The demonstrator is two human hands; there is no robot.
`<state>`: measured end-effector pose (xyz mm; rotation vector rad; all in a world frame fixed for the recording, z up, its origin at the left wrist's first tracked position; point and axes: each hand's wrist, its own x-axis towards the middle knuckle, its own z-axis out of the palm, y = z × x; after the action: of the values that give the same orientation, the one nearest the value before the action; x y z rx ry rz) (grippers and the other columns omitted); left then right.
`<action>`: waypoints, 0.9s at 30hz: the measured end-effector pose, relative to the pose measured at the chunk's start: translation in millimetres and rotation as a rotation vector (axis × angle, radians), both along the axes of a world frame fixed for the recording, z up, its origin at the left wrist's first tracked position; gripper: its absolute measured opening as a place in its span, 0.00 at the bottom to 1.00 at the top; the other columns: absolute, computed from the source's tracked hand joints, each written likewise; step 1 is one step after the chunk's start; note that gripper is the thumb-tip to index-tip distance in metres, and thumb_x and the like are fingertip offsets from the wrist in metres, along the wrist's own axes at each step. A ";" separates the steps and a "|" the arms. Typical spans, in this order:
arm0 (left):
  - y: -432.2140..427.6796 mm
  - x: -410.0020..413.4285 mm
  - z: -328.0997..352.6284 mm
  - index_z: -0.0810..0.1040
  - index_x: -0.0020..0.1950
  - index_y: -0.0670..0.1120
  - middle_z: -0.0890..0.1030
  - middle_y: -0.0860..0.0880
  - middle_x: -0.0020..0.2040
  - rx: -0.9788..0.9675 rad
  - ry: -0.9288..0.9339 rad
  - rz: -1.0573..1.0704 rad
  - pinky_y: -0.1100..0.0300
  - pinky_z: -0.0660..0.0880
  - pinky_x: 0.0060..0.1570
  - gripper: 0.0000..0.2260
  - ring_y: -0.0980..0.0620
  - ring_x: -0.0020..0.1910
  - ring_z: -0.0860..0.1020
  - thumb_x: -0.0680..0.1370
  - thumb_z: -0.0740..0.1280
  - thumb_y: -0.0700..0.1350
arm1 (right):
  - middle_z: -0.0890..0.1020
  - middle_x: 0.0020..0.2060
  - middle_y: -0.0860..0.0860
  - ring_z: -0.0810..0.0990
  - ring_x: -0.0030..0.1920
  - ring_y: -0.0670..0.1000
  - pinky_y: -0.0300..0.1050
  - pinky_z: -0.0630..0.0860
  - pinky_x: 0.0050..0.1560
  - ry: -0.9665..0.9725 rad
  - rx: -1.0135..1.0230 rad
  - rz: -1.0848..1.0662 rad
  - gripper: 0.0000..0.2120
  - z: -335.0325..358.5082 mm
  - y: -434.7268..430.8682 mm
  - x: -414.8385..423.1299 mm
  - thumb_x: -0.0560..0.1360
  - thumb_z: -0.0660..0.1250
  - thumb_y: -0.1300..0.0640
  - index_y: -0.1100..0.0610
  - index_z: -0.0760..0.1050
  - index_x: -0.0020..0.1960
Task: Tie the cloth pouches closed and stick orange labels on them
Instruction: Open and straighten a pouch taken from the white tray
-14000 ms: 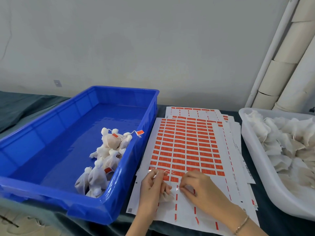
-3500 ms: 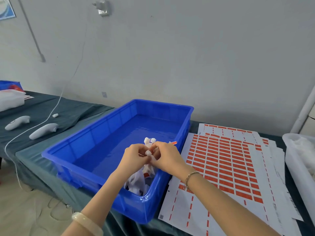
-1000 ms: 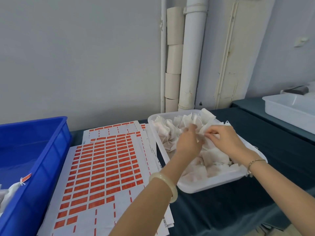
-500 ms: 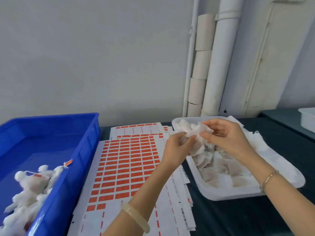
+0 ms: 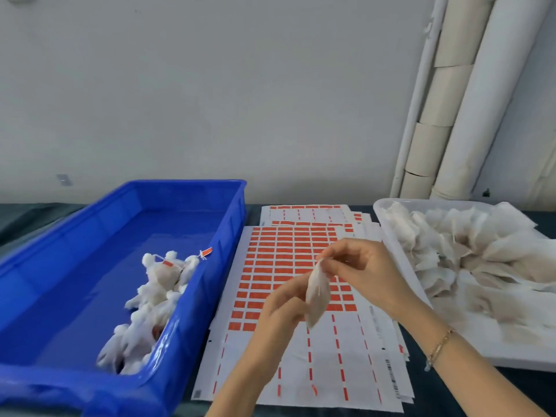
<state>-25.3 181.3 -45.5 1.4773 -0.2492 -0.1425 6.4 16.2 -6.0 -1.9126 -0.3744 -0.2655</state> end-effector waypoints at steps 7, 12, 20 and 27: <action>12.9 -7.6 -18.3 0.78 0.58 0.59 0.81 0.62 0.51 0.011 0.034 0.102 0.72 0.75 0.42 0.12 0.63 0.52 0.78 0.75 0.64 0.56 | 0.84 0.42 0.40 0.83 0.47 0.43 0.34 0.79 0.45 0.098 0.004 0.143 0.10 -24.8 24.3 -4.8 0.74 0.71 0.62 0.46 0.81 0.44; 10.0 -0.6 -28.0 0.79 0.47 0.50 0.82 0.58 0.41 0.157 -0.042 0.279 0.70 0.75 0.39 0.04 0.56 0.44 0.81 0.76 0.69 0.50 | 0.84 0.45 0.42 0.82 0.50 0.43 0.36 0.80 0.45 0.158 0.211 0.011 0.09 -35.8 21.8 -13.1 0.77 0.66 0.58 0.47 0.81 0.52; 3.0 1.3 -33.2 0.79 0.48 0.51 0.82 0.62 0.42 0.121 -0.075 0.349 0.73 0.74 0.36 0.03 0.63 0.45 0.80 0.75 0.70 0.47 | 0.85 0.47 0.40 0.83 0.49 0.43 0.38 0.80 0.47 0.202 0.167 0.009 0.11 -48.7 9.4 -23.7 0.68 0.73 0.50 0.48 0.83 0.50; 0.8 1.2 -33.1 0.74 0.52 0.53 0.78 0.66 0.42 0.131 0.000 0.291 0.76 0.73 0.34 0.04 0.67 0.45 0.77 0.79 0.64 0.48 | 0.84 0.39 0.37 0.83 0.45 0.40 0.30 0.78 0.42 0.099 0.023 -0.109 0.08 -46.8 -3.6 -21.2 0.68 0.76 0.57 0.44 0.82 0.41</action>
<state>-24.0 182.1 -78.6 1.6263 -0.0227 0.0773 -14.8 12.6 -52.8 -1.9180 -0.2004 -0.2446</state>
